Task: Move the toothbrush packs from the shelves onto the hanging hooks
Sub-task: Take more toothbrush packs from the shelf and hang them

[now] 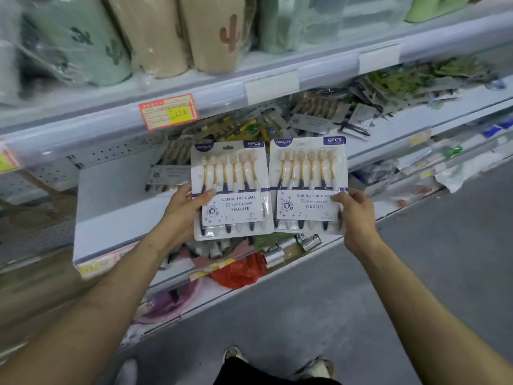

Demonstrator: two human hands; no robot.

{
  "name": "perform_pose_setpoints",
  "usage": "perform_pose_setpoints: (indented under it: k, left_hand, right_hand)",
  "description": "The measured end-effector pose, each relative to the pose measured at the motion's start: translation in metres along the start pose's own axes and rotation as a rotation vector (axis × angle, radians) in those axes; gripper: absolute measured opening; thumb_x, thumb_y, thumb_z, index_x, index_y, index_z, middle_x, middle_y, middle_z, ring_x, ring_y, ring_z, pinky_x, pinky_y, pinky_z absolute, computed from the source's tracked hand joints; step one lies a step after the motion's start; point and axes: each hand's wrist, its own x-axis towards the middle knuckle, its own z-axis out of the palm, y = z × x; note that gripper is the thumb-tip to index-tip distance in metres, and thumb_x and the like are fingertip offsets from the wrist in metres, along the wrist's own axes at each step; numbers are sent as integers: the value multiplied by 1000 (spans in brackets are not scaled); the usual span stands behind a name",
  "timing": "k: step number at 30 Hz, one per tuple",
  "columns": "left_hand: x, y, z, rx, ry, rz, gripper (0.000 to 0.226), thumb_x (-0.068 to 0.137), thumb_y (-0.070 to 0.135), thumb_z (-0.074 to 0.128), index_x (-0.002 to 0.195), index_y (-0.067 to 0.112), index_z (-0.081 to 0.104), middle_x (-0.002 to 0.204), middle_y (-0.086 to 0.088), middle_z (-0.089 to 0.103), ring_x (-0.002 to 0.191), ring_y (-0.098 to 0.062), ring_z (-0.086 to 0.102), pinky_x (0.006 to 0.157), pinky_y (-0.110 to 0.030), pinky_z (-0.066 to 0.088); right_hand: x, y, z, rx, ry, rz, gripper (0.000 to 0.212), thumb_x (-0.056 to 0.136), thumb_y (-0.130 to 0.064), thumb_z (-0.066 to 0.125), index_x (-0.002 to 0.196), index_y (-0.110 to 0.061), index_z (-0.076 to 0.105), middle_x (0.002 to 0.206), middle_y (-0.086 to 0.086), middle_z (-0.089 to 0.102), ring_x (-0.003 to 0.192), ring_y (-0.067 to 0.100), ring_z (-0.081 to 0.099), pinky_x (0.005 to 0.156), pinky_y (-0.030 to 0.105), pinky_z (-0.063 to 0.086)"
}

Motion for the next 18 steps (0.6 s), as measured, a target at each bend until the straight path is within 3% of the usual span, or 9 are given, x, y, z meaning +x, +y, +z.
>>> perform_pose_setpoints:
  k: [2, 6, 11, 14, 18]
  left_hand:
    - [5, -7, 58, 48, -71, -12, 42, 92, 2, 75, 132, 5, 63, 125, -18, 74, 115, -37, 72, 99, -62, 55]
    - [0, -17, 139, 100, -146, -29, 47, 89, -1, 76, 134, 5, 61, 124, -18, 74, 113, -37, 72, 100, -64, 54]
    - [0, -26, 255, 127, -282, -18, 46, 90, -2, 74, 134, 4, 61, 125, -20, 73, 114, -39, 71, 101, -65, 53]
    - [-3, -29, 321, 136, -349, -27, 51, 87, -1, 75, 135, 3, 60, 125, -21, 73, 115, -41, 71, 100, -64, 54]
    - [2, -33, 401, 181, -455, -30, 66, 77, 7, 81, 138, 1, 56, 129, -24, 70, 115, -41, 71, 96, -59, 58]
  right_hand:
    - [9, -10, -57, 12, 78, -12, 29, 87, -17, 68, 116, -12, 69, 105, 5, 78, 97, 26, 75, 76, 40, 60]
    - [19, -19, -136, 55, 154, -35, 26, 90, -13, 69, 116, -9, 69, 101, 3, 78, 96, 25, 76, 72, 33, 57]
    - [32, -31, -249, 86, 244, -63, 13, 91, -11, 72, 104, -15, 71, 103, 6, 80, 98, 29, 78, 89, 52, 63]
    - [34, -37, -309, 120, 313, -71, 11, 93, -11, 71, 102, -17, 70, 96, 1, 81, 95, 26, 78, 87, 52, 63]
    - [36, -38, -380, 144, 428, -68, 22, 93, -16, 71, 115, -15, 69, 103, 2, 80, 98, 25, 78, 81, 52, 63]
